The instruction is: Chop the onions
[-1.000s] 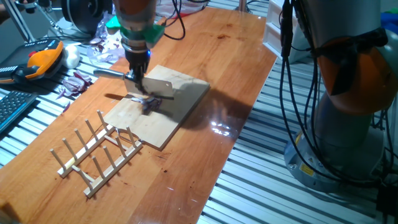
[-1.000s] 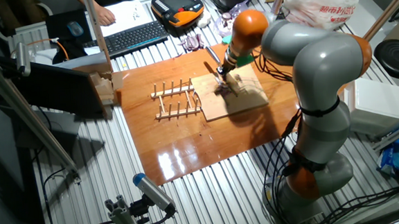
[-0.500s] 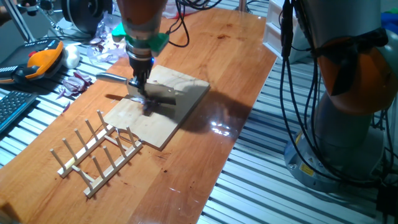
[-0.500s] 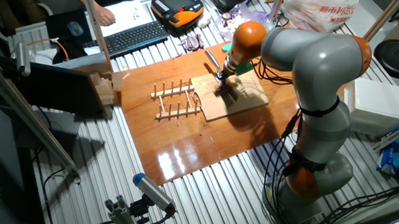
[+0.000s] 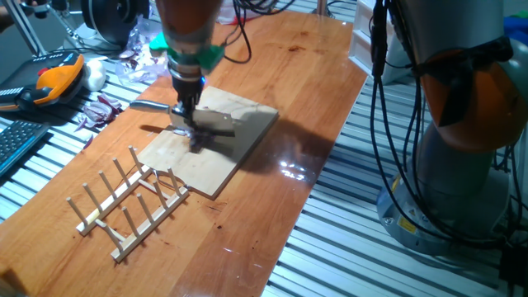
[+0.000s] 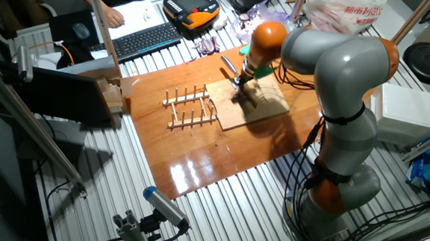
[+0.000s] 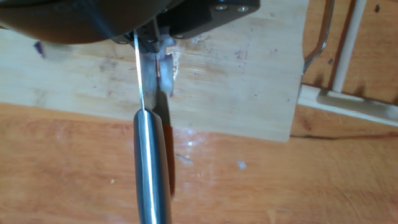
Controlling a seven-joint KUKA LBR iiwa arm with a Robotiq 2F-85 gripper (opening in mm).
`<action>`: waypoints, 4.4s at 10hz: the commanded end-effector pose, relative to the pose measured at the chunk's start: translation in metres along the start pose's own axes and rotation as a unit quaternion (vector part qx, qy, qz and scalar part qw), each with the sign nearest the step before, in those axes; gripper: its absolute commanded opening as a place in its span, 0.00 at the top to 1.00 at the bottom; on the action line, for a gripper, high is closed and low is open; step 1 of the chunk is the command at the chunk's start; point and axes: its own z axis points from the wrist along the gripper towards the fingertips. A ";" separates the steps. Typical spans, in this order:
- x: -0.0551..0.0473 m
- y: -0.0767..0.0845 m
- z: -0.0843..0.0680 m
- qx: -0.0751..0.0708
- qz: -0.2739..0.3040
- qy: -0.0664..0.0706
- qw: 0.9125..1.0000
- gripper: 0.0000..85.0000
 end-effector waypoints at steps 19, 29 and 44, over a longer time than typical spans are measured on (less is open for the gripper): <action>0.014 -0.007 0.018 -0.004 0.003 -0.051 0.999 1.00; 0.003 0.021 -0.005 0.012 0.020 -0.036 0.999 1.00; 0.008 0.038 0.004 0.018 0.041 -0.052 0.998 1.00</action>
